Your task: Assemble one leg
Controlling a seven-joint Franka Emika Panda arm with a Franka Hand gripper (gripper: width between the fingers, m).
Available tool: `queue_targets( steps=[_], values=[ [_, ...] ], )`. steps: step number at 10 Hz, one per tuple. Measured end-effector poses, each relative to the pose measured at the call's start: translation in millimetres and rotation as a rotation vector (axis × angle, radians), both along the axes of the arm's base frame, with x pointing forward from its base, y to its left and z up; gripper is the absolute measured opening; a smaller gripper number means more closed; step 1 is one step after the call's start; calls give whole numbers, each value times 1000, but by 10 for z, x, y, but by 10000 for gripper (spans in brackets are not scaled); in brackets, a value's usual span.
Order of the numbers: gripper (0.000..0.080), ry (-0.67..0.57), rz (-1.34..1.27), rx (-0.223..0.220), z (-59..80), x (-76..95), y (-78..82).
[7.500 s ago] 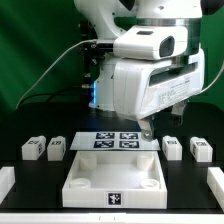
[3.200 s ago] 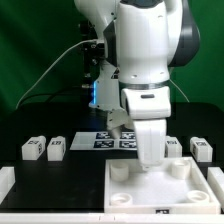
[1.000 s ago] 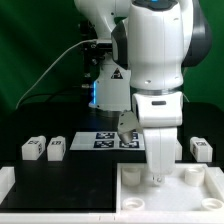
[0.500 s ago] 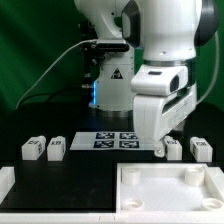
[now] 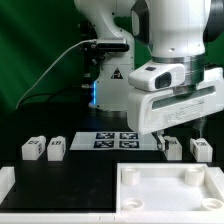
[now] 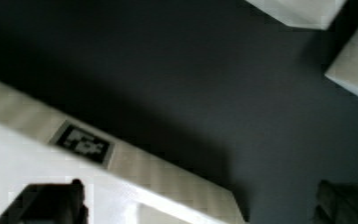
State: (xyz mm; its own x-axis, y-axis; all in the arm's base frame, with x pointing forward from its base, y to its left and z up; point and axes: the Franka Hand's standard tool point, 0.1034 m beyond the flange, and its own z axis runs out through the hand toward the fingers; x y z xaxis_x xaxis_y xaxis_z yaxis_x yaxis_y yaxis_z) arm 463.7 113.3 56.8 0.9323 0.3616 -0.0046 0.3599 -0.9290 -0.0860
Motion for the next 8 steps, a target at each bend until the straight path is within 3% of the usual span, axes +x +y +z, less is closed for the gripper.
queue_targets(
  steps=[2, 3, 6, 7, 8],
  values=[
    [649, 37, -282, -10, -10, -149, 330],
    [649, 50, -309, -11, -19, -190, 421],
    [649, 71, -283, -18, -22, -194, 403],
    [649, 202, -264, -66, -20, -311, 369],
    [649, 321, -270, -107, 11, -311, 444]
  ],
)
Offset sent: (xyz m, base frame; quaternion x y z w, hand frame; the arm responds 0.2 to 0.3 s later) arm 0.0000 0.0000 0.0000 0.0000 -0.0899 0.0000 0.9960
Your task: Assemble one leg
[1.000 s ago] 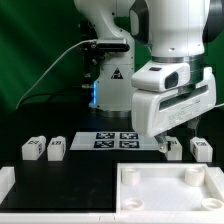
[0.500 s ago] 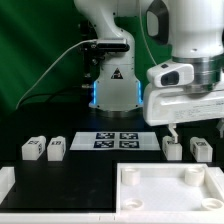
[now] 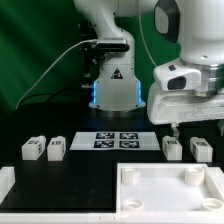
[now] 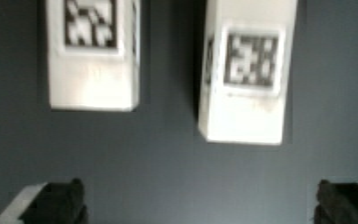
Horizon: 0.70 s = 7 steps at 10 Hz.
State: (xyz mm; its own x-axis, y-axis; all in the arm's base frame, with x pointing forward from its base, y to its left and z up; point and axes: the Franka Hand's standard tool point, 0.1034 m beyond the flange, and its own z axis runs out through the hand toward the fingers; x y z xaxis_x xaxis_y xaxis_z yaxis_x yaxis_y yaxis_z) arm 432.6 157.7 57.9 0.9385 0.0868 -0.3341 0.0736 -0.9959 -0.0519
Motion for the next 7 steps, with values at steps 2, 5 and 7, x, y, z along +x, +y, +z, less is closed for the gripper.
queue_targets(
  steps=[2, 5, 7],
  values=[
    [649, 212, 12, -40, 13, -57, 99],
    [649, 428, 44, -48, -70, -62, 62],
    [649, 475, 47, -49, -111, -36, 75]
  ],
)
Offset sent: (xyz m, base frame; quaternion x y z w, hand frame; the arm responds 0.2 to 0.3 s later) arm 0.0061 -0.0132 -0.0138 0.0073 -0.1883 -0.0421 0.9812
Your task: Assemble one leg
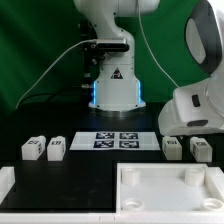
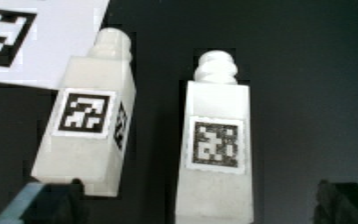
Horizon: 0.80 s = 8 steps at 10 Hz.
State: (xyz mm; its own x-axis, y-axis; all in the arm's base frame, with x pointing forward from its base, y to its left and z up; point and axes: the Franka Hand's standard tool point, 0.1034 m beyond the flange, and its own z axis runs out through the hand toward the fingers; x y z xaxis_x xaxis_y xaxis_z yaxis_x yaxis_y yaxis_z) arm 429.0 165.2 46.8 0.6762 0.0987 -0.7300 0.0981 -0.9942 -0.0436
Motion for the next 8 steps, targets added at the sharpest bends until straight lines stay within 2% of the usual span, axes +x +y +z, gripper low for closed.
queue_targets(
  steps=[2, 3, 8],
  values=[
    [649, 4, 2, -1, -7, -20, 4],
    [649, 22, -14, -34, -71, -111, 47],
    [649, 52, 3, -41, -328, -358, 106]
  ],
)
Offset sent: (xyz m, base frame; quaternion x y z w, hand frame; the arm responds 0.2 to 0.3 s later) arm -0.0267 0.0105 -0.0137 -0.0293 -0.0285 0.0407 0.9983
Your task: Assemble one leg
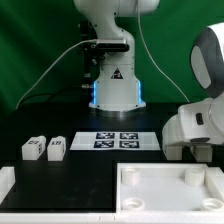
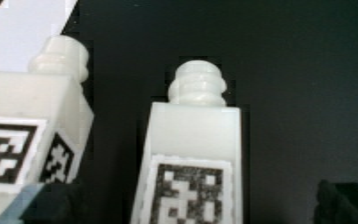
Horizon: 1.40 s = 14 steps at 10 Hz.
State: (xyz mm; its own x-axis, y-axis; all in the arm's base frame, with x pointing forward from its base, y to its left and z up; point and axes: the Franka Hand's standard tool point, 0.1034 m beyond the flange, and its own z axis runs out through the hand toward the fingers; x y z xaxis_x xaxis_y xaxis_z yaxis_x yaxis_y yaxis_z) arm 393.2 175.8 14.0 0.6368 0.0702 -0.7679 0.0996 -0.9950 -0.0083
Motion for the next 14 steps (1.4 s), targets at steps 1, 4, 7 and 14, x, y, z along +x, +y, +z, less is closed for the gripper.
queue_targets(
  steps=[1, 4, 7, 14],
  values=[
    [649, 2, -1, 0, -29, -10, -4],
    [649, 8, -1, -1, -55, -32, -4],
    [516, 8, 0, 0, -55, -32, -5],
    [288, 9, 0, 1, -55, -32, -5]
  ],
)
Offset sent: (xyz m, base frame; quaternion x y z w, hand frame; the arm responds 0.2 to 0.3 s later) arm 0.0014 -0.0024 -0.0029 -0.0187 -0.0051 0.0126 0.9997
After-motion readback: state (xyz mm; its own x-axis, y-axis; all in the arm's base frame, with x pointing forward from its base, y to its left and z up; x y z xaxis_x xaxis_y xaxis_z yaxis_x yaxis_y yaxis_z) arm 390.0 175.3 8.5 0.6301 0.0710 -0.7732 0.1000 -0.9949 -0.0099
